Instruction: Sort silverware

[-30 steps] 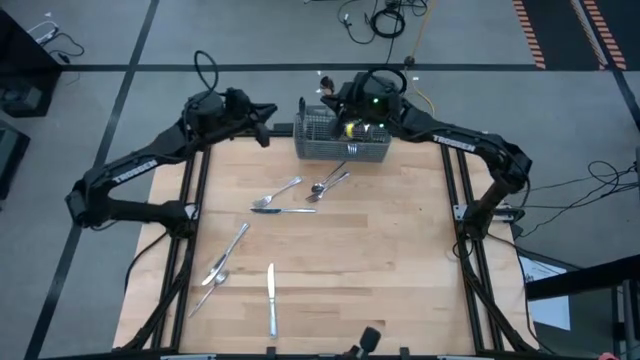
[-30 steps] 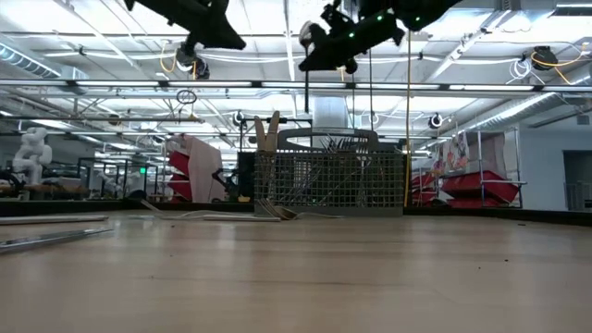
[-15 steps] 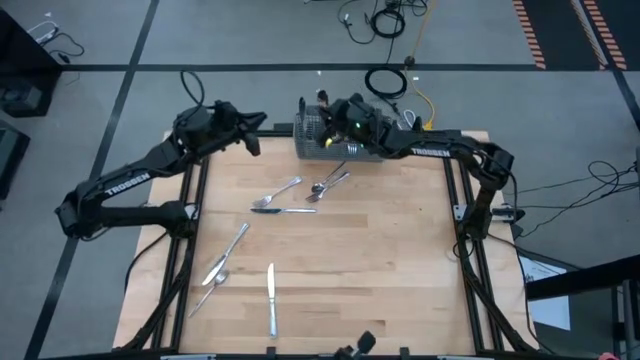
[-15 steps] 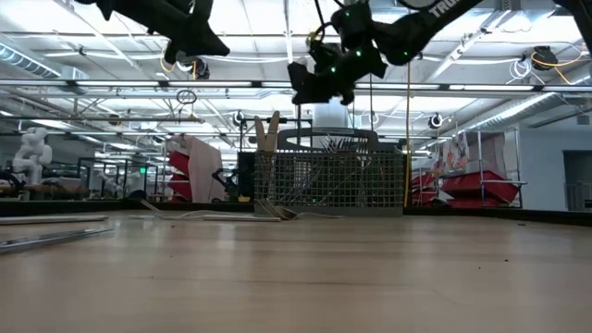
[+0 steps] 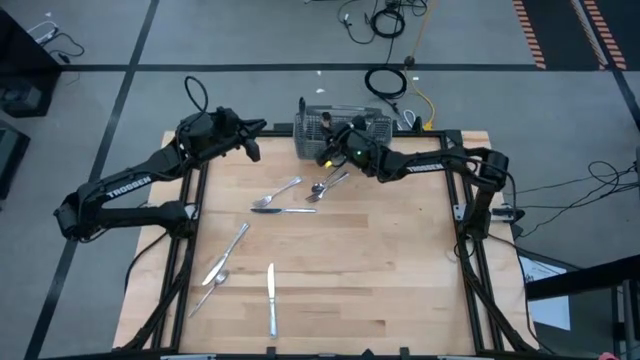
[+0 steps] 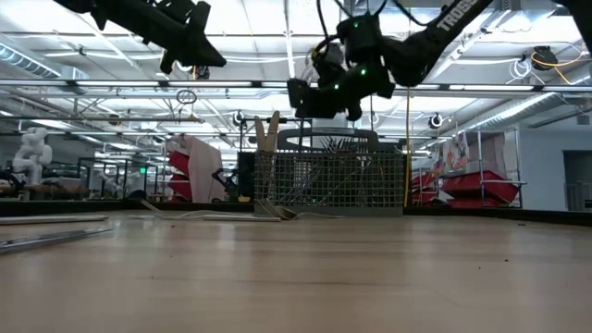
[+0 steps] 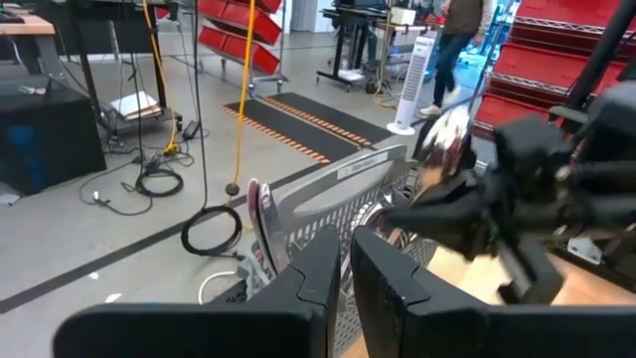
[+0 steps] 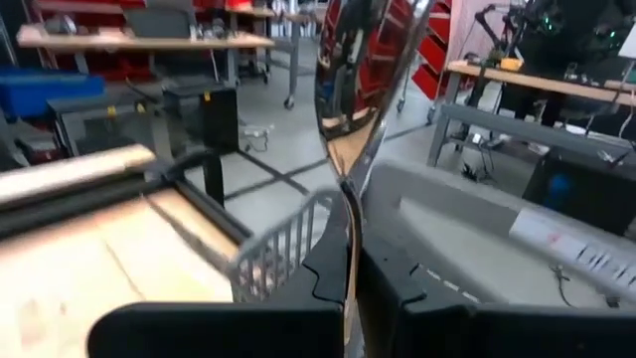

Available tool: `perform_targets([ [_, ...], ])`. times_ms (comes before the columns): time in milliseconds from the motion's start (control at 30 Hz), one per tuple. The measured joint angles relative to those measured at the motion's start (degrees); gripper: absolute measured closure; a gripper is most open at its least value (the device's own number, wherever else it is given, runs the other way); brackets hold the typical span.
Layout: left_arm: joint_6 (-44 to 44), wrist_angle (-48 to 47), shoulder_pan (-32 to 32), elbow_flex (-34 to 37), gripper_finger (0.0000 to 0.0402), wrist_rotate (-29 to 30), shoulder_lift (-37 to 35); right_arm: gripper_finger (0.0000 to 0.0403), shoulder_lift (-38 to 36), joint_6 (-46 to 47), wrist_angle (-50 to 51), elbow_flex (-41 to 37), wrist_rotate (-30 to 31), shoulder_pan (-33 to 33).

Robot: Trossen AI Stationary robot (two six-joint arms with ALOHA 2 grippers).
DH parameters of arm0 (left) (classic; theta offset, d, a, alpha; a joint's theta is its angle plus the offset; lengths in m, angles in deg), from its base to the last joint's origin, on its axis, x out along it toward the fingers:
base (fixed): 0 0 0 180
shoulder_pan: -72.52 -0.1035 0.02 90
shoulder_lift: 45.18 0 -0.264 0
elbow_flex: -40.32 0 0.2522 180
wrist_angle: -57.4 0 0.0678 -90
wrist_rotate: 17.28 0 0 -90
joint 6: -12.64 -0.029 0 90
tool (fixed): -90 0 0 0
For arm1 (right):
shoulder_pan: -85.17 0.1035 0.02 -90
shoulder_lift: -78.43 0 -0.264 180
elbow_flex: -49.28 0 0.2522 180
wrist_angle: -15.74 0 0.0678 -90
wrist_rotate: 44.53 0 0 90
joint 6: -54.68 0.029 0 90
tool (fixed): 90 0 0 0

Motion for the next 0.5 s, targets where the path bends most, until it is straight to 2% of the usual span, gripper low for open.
perform_targets([
  [233, -0.4, 0.0, 0.0, 0.0, 0.0364, 0.0, 0.0, 0.0403, 5.0, 0.9, -5.3, 0.0, 1.1, -0.1],
  [433, -0.4, 0.0, 0.0, 0.0, 0.0364, 0.0, 0.0, 0.0403, 5.1, 2.0, -2.2, 0.0, 5.3, -0.3],
  [500, -0.5, -0.1, 0.0, 0.0, 0.0364, 0.0, 0.0, 0.0403, 5.0, 2.4, -1.0, 0.0, 5.0, -0.3],
])
